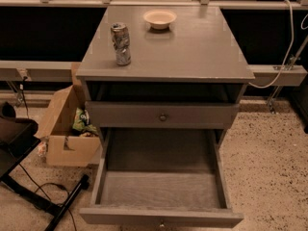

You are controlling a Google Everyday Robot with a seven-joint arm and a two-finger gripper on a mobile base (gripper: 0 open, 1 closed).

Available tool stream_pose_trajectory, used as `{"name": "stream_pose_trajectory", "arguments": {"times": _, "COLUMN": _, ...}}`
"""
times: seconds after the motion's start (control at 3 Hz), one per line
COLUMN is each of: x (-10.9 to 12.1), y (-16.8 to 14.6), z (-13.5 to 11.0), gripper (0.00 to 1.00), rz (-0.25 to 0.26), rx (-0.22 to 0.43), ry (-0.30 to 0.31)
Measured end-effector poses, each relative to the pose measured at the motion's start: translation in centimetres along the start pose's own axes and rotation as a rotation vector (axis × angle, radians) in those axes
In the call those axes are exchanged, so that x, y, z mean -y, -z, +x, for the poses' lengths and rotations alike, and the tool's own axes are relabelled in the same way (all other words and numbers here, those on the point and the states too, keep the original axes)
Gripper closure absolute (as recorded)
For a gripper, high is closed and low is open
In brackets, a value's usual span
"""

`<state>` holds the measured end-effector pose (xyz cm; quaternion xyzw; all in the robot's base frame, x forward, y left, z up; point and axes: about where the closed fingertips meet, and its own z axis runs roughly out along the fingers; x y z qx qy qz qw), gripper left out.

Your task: Pick redbull can from middle drawer and place on counter

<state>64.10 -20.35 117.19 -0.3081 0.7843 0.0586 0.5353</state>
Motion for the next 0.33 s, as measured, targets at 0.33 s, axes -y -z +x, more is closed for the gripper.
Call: {"name": "stream_pose_trajectory", "arguments": {"times": 0.33, "x": -3.40, "y": 9.12, "z": -2.81, "gripper": 0.00, "rz": 0.143, "rx": 0.141, "ry": -0.021}}
